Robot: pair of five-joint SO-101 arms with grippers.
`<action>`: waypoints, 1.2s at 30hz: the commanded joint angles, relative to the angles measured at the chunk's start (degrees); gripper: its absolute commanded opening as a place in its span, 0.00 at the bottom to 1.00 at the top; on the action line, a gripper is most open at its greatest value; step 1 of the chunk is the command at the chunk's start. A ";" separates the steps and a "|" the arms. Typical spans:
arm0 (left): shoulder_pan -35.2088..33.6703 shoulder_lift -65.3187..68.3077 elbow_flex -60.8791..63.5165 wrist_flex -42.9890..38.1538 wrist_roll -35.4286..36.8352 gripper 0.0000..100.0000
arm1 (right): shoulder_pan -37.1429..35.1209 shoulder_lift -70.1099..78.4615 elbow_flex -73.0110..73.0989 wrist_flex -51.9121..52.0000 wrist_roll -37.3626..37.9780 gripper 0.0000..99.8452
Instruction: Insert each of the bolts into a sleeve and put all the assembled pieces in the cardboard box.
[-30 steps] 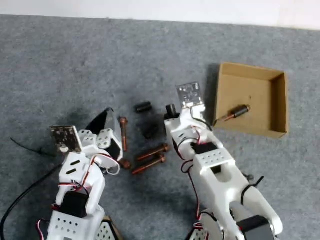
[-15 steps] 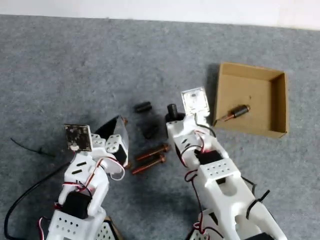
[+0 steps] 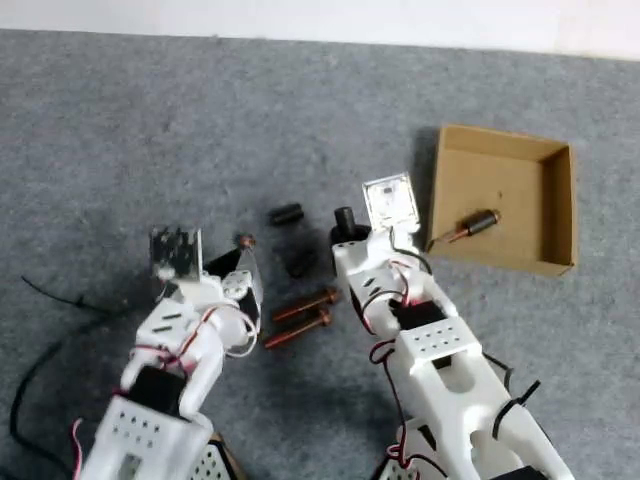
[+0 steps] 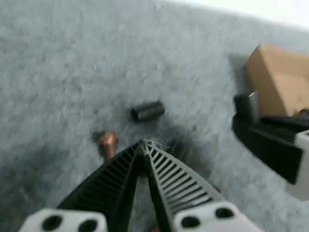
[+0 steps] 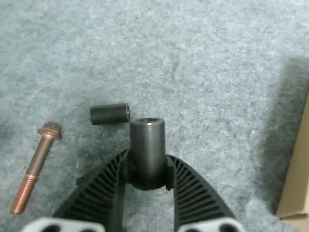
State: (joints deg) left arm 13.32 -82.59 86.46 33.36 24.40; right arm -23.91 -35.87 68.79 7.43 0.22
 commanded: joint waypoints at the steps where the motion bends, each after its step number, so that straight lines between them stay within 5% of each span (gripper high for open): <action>1: 0.13 22.99 -11.91 0.44 -0.26 0.01 | 0.13 -2.07 -0.75 -1.54 0.53 0.00; 12: -2.42 48.31 -32.40 17.41 0.09 0.13 | 0.22 -1.98 -0.84 -1.54 0.62 0.00; 36: -3.82 71.34 -45.49 18.02 -0.44 0.08 | 0.22 -1.98 -0.84 -1.54 0.79 0.00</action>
State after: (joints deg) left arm 10.24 -12.09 44.70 50.86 24.40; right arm -23.91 -35.87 68.79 7.43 0.22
